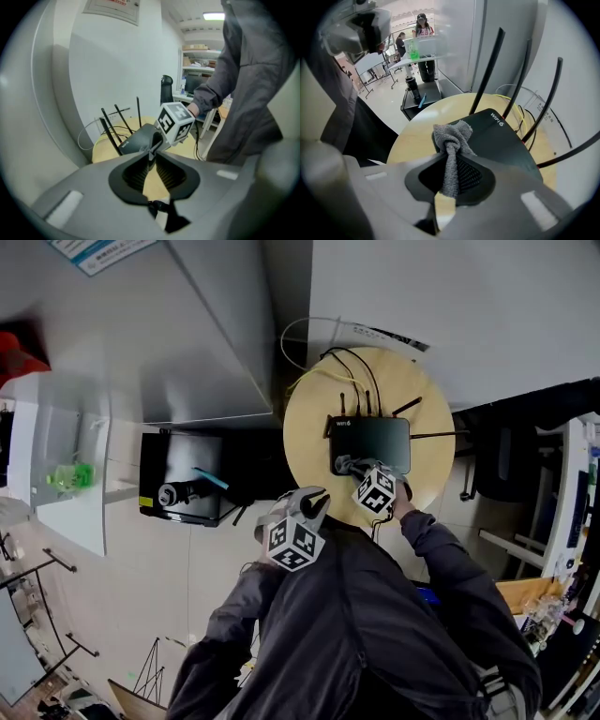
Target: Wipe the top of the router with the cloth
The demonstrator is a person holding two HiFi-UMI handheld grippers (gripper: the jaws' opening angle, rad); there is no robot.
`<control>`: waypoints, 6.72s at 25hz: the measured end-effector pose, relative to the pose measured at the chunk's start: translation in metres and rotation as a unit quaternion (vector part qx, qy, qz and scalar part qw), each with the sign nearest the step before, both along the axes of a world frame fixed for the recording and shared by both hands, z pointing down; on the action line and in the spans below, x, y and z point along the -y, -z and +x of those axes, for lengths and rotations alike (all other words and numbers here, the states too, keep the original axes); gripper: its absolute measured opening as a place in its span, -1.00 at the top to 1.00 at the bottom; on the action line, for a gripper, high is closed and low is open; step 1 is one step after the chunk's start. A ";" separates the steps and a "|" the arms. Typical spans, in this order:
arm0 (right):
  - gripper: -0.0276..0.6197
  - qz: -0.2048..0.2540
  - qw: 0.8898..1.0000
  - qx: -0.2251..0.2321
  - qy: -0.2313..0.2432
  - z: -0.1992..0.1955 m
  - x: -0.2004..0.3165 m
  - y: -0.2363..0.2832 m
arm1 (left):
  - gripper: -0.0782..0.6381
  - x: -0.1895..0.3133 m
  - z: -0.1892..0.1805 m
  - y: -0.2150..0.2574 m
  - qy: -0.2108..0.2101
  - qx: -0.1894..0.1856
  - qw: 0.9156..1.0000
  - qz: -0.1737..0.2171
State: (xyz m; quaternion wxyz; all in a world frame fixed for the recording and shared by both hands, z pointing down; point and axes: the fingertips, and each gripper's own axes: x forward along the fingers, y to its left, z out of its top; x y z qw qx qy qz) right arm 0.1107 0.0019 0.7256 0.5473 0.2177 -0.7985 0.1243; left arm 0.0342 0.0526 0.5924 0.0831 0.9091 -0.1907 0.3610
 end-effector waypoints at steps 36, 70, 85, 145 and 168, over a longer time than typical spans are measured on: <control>0.80 0.015 0.998 -0.036 -0.043 0.058 0.111 -0.001 | 0.64 0.012 0.013 -0.004 0.019 0.005 1.000 -0.003; 0.80 0.000 0.994 -0.015 -0.111 0.104 0.081 0.009 | 0.65 0.002 0.022 0.001 0.003 -0.019 1.000 -0.004; 0.80 0.006 0.994 -0.041 -0.098 0.117 0.113 -0.007 | 0.67 0.012 0.012 -0.003 0.044 -0.018 0.999 -0.016; 0.81 0.030 0.991 -0.093 -0.088 0.147 0.051 -0.002 | 0.67 0.011 0.045 -0.002 -0.049 -0.011 0.999 -0.009; 0.79 -0.020 0.987 -0.031 -0.156 0.153 -0.012 0.007 | 0.67 -0.004 0.059 0.001 -0.084 -0.027 0.996 -0.005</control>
